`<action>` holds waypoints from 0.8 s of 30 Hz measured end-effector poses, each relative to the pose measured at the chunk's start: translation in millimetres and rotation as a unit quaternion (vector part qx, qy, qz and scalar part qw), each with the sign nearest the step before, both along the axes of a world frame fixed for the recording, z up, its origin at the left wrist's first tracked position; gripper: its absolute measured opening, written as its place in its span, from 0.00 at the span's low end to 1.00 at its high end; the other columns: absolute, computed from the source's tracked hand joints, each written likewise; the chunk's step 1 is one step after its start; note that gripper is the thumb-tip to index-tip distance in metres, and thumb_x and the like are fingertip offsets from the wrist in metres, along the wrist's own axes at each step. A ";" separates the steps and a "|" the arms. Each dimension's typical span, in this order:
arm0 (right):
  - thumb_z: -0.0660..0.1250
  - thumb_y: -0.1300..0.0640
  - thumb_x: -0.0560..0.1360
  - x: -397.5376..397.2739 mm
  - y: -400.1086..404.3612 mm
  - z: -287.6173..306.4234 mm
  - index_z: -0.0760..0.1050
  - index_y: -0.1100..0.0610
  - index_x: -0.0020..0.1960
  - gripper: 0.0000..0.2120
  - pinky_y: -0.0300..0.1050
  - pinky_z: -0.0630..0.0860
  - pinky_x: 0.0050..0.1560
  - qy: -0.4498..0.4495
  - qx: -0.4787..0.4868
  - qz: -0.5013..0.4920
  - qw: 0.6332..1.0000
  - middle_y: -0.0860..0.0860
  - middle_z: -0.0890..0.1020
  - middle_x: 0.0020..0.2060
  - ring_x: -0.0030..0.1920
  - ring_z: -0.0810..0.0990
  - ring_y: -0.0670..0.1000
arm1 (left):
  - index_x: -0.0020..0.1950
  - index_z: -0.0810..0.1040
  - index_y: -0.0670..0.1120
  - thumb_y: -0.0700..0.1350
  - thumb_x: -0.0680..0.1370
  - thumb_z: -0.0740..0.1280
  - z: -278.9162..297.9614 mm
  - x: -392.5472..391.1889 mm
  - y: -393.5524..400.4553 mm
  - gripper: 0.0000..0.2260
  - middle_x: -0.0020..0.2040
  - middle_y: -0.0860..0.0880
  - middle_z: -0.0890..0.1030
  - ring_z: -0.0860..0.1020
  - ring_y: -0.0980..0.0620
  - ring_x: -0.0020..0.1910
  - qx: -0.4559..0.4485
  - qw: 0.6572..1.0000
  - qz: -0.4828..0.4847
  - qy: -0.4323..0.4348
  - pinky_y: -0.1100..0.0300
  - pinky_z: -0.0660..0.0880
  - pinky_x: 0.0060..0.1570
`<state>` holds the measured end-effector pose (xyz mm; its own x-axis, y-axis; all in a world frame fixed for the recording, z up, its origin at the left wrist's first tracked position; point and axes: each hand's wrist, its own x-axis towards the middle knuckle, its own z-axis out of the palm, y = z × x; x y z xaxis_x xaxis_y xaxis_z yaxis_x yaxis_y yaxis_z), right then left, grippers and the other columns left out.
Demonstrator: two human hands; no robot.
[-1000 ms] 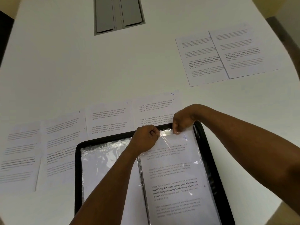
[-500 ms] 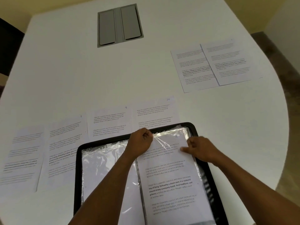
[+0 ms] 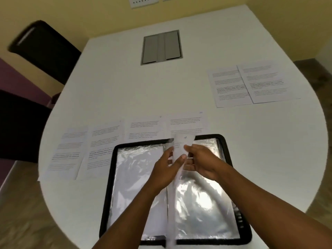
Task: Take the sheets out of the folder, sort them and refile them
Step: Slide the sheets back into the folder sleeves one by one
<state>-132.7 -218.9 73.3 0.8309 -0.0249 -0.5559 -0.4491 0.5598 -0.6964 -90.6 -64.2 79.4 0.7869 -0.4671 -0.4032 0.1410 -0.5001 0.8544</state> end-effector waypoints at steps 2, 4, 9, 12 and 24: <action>0.60 0.56 0.82 6.3 24.6 -0.5 0.74 0.63 0.64 0.15 0.52 0.81 0.49 0.000 0.031 -0.006 0.999 0.62 0.82 0.55 0.51 0.83 0.60 | 0.73 0.60 0.64 0.65 0.72 0.68 10.6 -5.6 21.2 0.31 0.63 0.61 0.74 0.75 0.60 0.60 -0.010 1.000 -0.021 0.021 0.63 0.74 0.55; 0.60 0.52 0.82 11.5 49.5 1.9 0.76 0.64 0.59 0.16 0.52 0.80 0.49 -0.001 0.057 0.010 0.998 0.61 0.82 0.54 0.53 0.82 0.59 | 0.72 0.59 0.64 0.55 0.75 0.68 14.8 -6.3 44.2 0.29 0.62 0.61 0.74 0.75 0.58 0.60 0.000 0.999 -0.014 0.040 0.59 0.75 0.57; 0.60 0.39 0.78 15.3 96.8 -3.8 0.78 0.59 0.59 0.25 0.52 0.76 0.62 -0.015 0.029 0.126 0.992 0.53 0.82 0.58 0.61 0.79 0.53 | 0.63 0.76 0.53 0.38 0.79 0.58 22.0 -0.7 99.2 0.17 0.53 0.48 0.83 0.82 0.48 0.51 0.020 0.989 0.123 0.078 0.52 0.80 0.50; 0.62 0.39 0.78 5.9 111.5 -15.6 0.77 0.56 0.56 0.21 0.49 0.74 0.63 -0.060 -0.242 0.192 0.949 0.50 0.82 0.56 0.58 0.79 0.52 | 0.56 0.81 0.46 0.36 0.73 0.60 10.4 15.4 135.5 0.16 0.48 0.43 0.84 0.82 0.44 0.46 0.088 0.979 0.179 0.043 0.53 0.80 0.44; 0.63 0.42 0.78 -34.9 142.6 -86.3 0.57 0.50 0.78 0.33 0.50 0.57 0.75 -0.063 -0.661 0.404 0.629 0.52 0.50 0.79 0.78 0.52 0.53 | 0.74 0.64 0.45 0.46 0.76 0.67 -79.7 45.8 202.4 0.27 0.68 0.41 0.73 0.73 0.39 0.63 0.286 0.936 0.114 -0.172 0.48 0.72 0.60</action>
